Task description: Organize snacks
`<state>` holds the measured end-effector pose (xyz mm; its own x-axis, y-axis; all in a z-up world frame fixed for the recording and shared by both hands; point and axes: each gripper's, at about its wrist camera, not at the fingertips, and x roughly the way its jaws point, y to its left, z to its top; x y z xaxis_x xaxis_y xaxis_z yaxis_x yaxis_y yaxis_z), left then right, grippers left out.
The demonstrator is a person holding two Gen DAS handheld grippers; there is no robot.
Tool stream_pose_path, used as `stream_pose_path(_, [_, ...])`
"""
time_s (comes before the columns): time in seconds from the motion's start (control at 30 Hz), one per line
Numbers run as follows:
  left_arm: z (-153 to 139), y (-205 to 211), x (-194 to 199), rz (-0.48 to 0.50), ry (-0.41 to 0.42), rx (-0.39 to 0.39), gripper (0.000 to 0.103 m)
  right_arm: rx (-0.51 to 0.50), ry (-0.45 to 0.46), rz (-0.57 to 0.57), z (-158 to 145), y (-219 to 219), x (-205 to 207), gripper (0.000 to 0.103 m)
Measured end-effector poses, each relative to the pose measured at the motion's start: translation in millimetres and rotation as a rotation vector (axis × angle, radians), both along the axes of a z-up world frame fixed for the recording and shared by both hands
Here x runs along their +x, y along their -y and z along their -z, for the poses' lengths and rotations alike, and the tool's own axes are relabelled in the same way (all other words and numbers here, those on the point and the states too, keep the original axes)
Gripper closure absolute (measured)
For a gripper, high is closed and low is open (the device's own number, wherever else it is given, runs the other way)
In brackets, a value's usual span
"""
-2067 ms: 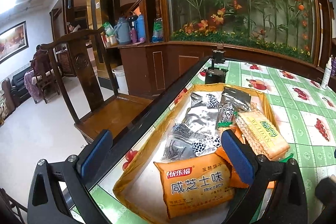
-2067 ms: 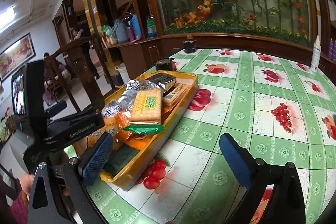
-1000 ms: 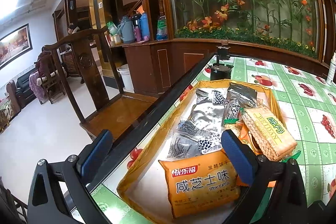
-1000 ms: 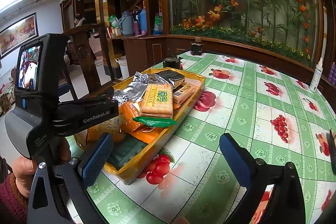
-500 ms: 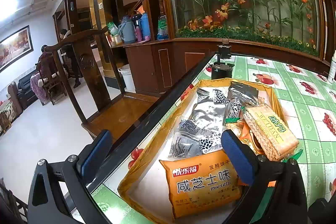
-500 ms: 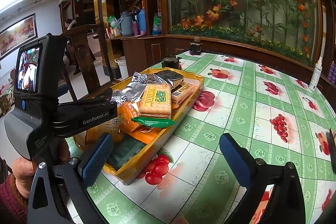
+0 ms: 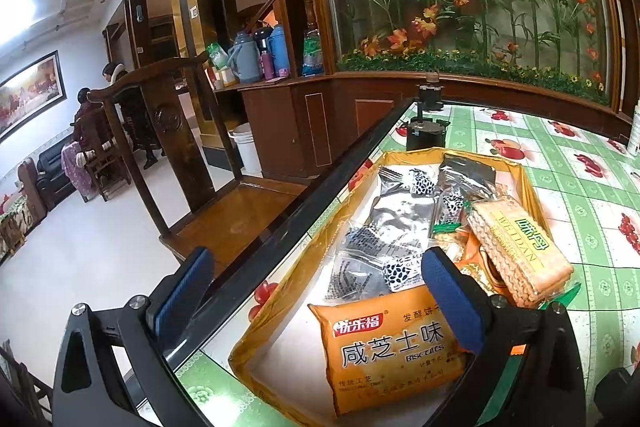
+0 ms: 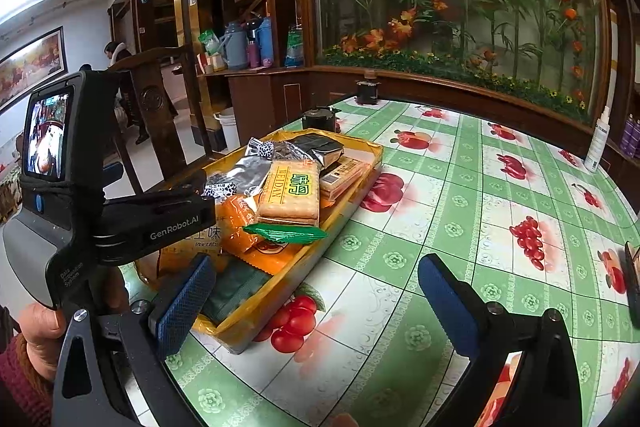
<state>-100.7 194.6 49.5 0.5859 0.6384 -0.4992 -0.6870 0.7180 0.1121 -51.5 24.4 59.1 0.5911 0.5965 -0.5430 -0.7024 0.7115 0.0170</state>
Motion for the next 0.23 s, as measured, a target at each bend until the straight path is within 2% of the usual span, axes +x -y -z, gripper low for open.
stream_pose_path(0.13, [-2.4, -0.3, -5.3, -0.045, 0.001, 0.031, 0.0, -0.002, 0.001, 0.002, 0.1, 0.0, 0.5, 0.0])
stream_pose_path(0.23, [-2.1, -4.2, -6.1, -0.031, 0.0, 0.005, 0.0, -0.001, 0.0, 0.004, 0.4, -0.3, 1.2, 0.0])
